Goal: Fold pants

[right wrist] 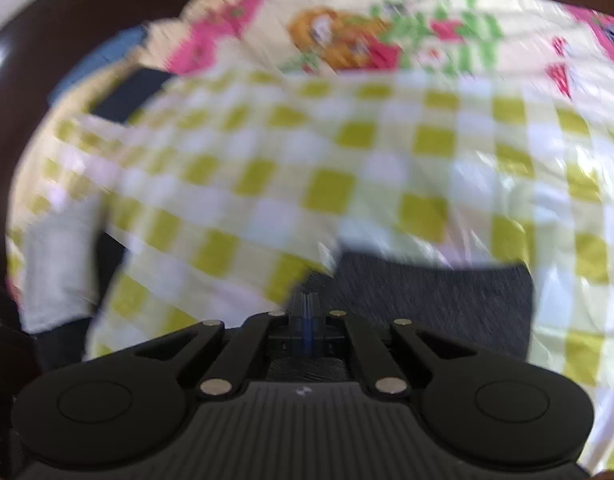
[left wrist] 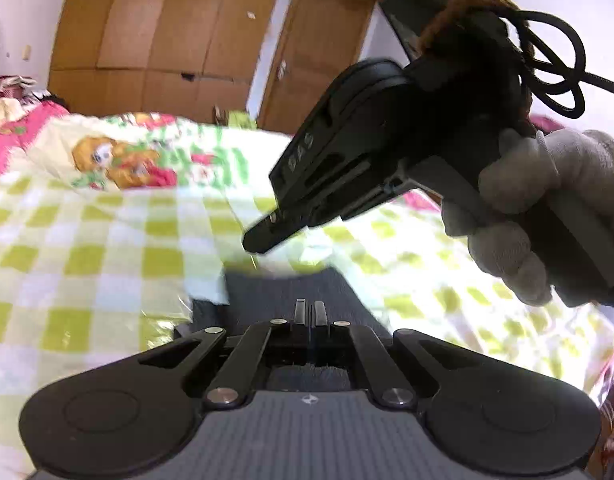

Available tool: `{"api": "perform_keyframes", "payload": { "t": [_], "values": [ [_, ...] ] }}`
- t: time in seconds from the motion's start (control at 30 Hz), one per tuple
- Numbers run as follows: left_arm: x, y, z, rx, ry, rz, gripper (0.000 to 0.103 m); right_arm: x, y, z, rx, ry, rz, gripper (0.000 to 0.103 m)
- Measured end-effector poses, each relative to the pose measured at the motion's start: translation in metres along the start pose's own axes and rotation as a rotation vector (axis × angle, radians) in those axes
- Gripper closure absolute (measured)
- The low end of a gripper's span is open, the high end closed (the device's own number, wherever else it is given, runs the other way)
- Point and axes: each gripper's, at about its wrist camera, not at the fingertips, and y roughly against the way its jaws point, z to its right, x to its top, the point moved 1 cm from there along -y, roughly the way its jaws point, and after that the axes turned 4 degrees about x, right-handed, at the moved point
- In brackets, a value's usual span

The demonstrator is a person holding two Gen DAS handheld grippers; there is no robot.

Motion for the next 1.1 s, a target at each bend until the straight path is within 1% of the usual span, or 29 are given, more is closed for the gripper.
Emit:
{"api": "perform_keyframes", "payload": {
  "t": [0.07, 0.1, 0.13, 0.17, 0.2, 0.23, 0.27, 0.3, 0.33, 0.37, 0.4, 0.47, 0.5, 0.57, 0.6, 0.7, 0.73, 0.77, 0.8, 0.87, 0.93, 1.0, 1.03, 1.1],
  "values": [
    [-0.001, 0.002, -0.009, 0.039, 0.015, 0.002, 0.088, 0.004, -0.009, -0.008, -0.073, 0.053, 0.009, 0.102],
    [-0.004, 0.001, -0.014, 0.040, 0.023, -0.017, 0.088, 0.003, -0.016, -0.009, -0.091, 0.062, -0.008, 0.101],
    [-0.009, 0.000, -0.018, 0.032, 0.034, -0.040, 0.088, 0.001, -0.024, -0.008, -0.087, 0.055, -0.040, 0.098],
    [-0.013, -0.001, -0.018, 0.042, 0.038, -0.054, 0.088, -0.003, -0.032, -0.007, -0.092, 0.044, -0.071, 0.097],
    [-0.019, -0.002, -0.019, 0.067, 0.034, -0.068, 0.088, -0.007, -0.042, -0.009, -0.117, 0.058, -0.099, 0.096],
    [-0.024, -0.004, -0.017, 0.085, 0.017, -0.085, 0.086, -0.011, -0.051, -0.009, -0.147, 0.078, -0.132, 0.092],
    [-0.028, -0.009, -0.015, 0.095, -0.001, -0.100, 0.086, -0.014, -0.061, -0.008, -0.164, 0.071, -0.161, 0.086],
    [-0.032, -0.014, -0.011, 0.099, -0.021, -0.118, 0.085, -0.017, -0.071, -0.005, -0.168, 0.051, -0.181, 0.074],
    [-0.036, -0.021, -0.006, 0.106, -0.039, -0.140, 0.082, -0.019, -0.079, -0.004, -0.171, 0.047, -0.204, 0.069],
    [-0.040, -0.023, -0.004, 0.122, -0.053, -0.155, 0.082, -0.023, -0.087, -0.004, -0.196, 0.054, -0.231, 0.068],
    [-0.043, -0.027, -0.001, 0.138, -0.073, -0.167, 0.081, -0.029, -0.090, -0.003, -0.212, 0.049, -0.240, 0.067],
    [-0.049, -0.030, 0.000, 0.180, -0.101, -0.176, 0.079, -0.033, -0.090, -0.001, -0.196, 0.030, -0.238, 0.063],
    [-0.051, -0.026, 0.000, 0.181, -0.100, -0.171, 0.077, -0.034, -0.087, -0.001, -0.191, 0.030, -0.226, 0.061],
    [-0.050, -0.024, -0.003, 0.170, -0.062, -0.178, 0.065, -0.036, -0.087, 0.001, -0.210, 0.035, -0.219, 0.057],
    [-0.050, -0.027, -0.004, 0.179, -0.049, -0.185, 0.064, -0.037, -0.091, 0.004, -0.223, 0.034, -0.232, 0.055],
    [-0.053, -0.025, -0.001, 0.176, -0.064, -0.190, 0.063, -0.038, -0.097, -0.001, -0.244, 0.074, -0.234, 0.052],
    [-0.054, -0.023, -0.001, 0.167, -0.049, -0.191, 0.060, -0.037, -0.099, -0.003, -0.253, 0.099, -0.230, 0.050],
    [-0.054, -0.024, -0.003, 0.160, -0.027, -0.198, 0.060, -0.038, -0.101, -0.003, -0.266, 0.115, -0.226, 0.050],
    [-0.054, -0.025, -0.004, 0.150, -0.007, -0.211, 0.060, -0.038, -0.103, -0.002, -0.264, 0.112, -0.229, 0.049],
    [-0.057, -0.027, -0.006, 0.176, 0.008, -0.235, 0.058, -0.037, -0.100, 0.001, -0.255, 0.108, -0.232, 0.049],
    [-0.060, -0.024, -0.006, 0.173, 0.040, -0.243, 0.057, -0.038, -0.094, 0.006, -0.237, 0.088, -0.229, 0.048],
    [-0.062, -0.025, -0.005, 0.184, 0.040, -0.251, 0.054, -0.042, -0.090, 0.008, -0.238, 0.096, -0.229, 0.048],
    [-0.063, -0.026, -0.005, 0.181, 0.044, -0.259, 0.053, -0.043, -0.090, 0.009, -0.237, 0.097, -0.229, 0.048],
    [-0.064, -0.030, -0.004, 0.149, 0.068, -0.299, 0.053, -0.045, -0.089, 0.010, -0.228, 0.101, -0.229, 0.048]
  ]
}}
